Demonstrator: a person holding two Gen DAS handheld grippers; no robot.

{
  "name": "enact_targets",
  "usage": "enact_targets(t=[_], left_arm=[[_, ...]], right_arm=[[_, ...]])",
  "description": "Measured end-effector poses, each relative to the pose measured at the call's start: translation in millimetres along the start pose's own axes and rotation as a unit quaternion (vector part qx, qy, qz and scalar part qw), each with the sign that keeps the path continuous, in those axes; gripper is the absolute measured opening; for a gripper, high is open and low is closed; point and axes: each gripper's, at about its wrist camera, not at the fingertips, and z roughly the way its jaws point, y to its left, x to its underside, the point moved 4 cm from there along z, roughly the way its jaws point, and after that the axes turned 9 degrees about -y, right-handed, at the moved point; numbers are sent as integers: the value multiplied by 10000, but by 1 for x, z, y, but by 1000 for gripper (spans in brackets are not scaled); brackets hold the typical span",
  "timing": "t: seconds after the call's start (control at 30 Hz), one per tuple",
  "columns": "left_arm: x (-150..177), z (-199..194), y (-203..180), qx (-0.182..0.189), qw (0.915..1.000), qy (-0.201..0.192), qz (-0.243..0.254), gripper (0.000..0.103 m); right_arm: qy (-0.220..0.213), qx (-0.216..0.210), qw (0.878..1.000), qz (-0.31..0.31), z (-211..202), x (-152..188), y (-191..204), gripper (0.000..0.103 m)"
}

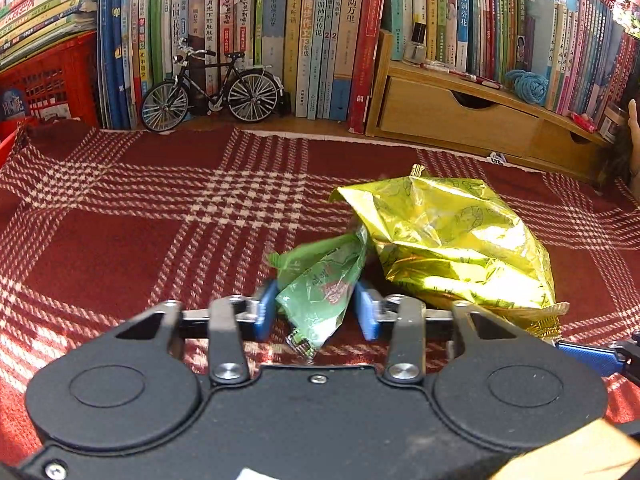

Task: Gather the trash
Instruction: 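Grasp the green wrapper with the left tool while the right tool grasps the white packet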

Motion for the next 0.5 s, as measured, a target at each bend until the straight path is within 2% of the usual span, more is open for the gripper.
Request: enact_targets(t=[0.03, 0.13, 0.27, 0.5], left_arm=[[3, -4, 0, -9, 10000, -82, -9, 28], [7, -20, 0, 47, 9993, -327, 163, 13], [9, -44, 7, -70, 9993, -372, 59, 9], [20, -96, 17, 14, 9989, -460, 66, 7]], right_arm=[[10, 7, 10000, 20, 0, 2, 0, 69], [-54, -86, 9999, 13, -9, 4, -1, 58], [-97, -119, 9997, 164, -28, 6, -6, 45], [-215, 47, 9997, 115, -70, 18, -15, 41]])
